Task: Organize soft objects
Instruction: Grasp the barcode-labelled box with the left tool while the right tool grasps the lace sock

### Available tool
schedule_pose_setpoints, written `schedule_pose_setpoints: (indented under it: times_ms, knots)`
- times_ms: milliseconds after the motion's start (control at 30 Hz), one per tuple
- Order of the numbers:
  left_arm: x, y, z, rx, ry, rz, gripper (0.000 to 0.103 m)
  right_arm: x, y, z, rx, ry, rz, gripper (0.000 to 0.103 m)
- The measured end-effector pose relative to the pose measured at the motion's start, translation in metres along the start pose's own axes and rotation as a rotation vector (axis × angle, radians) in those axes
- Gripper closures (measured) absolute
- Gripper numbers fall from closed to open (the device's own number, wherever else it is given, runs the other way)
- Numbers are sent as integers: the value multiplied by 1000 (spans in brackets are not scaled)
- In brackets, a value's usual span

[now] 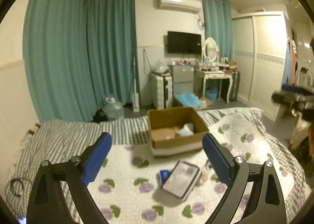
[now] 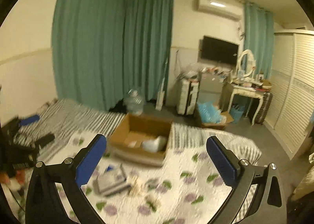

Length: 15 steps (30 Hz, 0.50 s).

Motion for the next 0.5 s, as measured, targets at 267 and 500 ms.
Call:
schedule_pose_setpoints:
  times_ms: [267,500]
  knots:
    - [5,79,19,-121,18,-44,8,-4,135,59,-170,-22,63,1]
    - [51,160,87,-305,71,40,8,10,234,136,-394,-5,82,1]
Point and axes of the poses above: each gripper's, at about its wrist camera, not at the fingertips, and z roughly the way its jaws point, x to its right, y to its underside, the point moved 5 cm from there along z, roughly the way its jaws point, and after that the axes turned 7 degrees about x, right-handed, at the moved point
